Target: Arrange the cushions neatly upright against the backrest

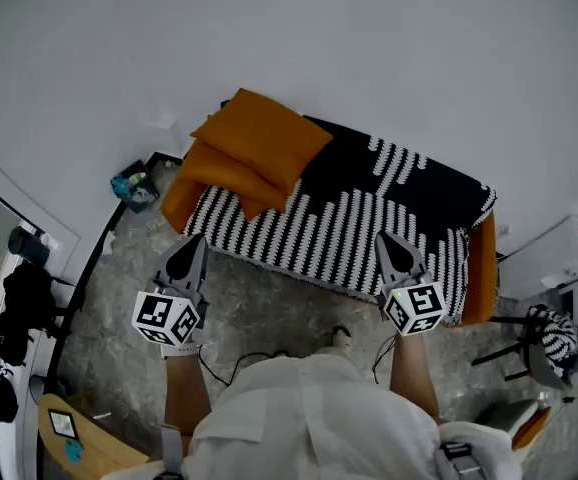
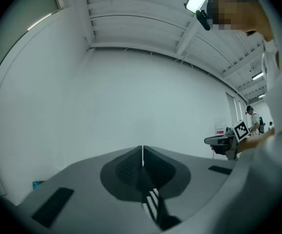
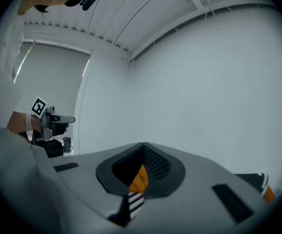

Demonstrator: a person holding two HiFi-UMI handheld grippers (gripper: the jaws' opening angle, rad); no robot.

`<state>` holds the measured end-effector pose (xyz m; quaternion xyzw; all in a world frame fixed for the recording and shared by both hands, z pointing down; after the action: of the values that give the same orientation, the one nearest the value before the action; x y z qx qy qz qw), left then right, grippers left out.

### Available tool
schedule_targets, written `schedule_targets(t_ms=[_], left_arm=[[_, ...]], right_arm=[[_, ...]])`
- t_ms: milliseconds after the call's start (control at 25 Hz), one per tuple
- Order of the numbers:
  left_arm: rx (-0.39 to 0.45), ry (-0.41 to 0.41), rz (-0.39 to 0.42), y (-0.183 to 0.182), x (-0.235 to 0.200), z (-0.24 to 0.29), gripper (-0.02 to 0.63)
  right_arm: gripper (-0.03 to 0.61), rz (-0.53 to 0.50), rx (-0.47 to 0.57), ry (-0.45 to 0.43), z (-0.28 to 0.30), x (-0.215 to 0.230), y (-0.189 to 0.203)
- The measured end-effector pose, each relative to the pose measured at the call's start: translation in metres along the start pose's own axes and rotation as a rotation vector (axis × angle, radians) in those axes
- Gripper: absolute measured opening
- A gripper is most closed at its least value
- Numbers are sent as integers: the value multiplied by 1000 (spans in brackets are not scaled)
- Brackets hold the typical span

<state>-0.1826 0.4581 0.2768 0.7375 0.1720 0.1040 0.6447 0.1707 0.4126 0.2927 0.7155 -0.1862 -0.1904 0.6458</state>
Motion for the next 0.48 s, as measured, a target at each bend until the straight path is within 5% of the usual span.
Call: schedule_targets(t_ms=[480], left_arm=[[-11, 1, -24, 6, 4, -5, 21]], right_arm=[[5, -15, -20, -6, -4, -2, 2]])
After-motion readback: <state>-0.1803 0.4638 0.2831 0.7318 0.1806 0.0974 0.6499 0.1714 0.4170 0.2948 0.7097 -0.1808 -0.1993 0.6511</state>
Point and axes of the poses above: the fingertips, and each gripper's own axes: z forward along the fingers, x to its right, y out of its underside, the point moved 1 cm from there along -z, backward along the fingers, and after that the axes turned 8 degrees about x, right-handed, at the moved point
